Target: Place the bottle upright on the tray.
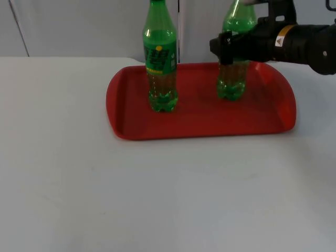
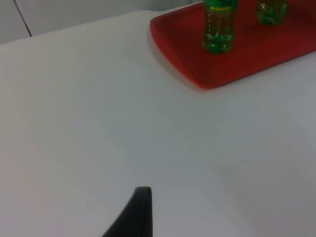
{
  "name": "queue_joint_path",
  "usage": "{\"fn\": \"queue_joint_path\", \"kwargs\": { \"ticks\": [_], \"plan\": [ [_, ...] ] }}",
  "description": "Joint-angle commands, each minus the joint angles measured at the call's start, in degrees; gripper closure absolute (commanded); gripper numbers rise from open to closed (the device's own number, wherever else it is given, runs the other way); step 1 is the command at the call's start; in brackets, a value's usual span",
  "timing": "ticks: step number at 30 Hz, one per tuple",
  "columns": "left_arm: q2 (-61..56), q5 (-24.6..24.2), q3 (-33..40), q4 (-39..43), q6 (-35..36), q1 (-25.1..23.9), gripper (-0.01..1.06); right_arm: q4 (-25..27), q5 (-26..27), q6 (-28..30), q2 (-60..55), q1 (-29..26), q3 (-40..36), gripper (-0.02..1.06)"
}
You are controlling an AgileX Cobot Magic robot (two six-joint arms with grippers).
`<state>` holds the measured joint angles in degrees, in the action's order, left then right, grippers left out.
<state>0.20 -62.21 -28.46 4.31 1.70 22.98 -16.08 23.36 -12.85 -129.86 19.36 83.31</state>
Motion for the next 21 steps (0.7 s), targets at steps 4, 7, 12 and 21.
{"fn": "queue_joint_path", "kwargs": {
  "ticks": [4, 7, 12, 21],
  "plan": [
    [-0.2, 0.5, 0.2, 0.4, 0.3, 0.3, 0.0, -0.3, 0.5, 0.3, 0.2, -0.3, 0.3, -0.01],
    [-0.2, 0.5, 0.2, 0.4, 0.3, 0.3, 0.0, -0.3, 0.2, 0.3, 0.2, -0.3, 0.3, -0.01],
    [-0.2, 0.5, 0.2, 0.4, 0.3, 0.3, 0.0, -0.3, -2.8, 0.3, 0.2, -0.3, 0.3, -0.01],
    [-0.2, 0.5, 0.2, 0.4, 0.3, 0.3, 0.0, -0.3, -14.7, -0.2, 2.6, -0.2, 0.2, -0.01]
  ]
}}
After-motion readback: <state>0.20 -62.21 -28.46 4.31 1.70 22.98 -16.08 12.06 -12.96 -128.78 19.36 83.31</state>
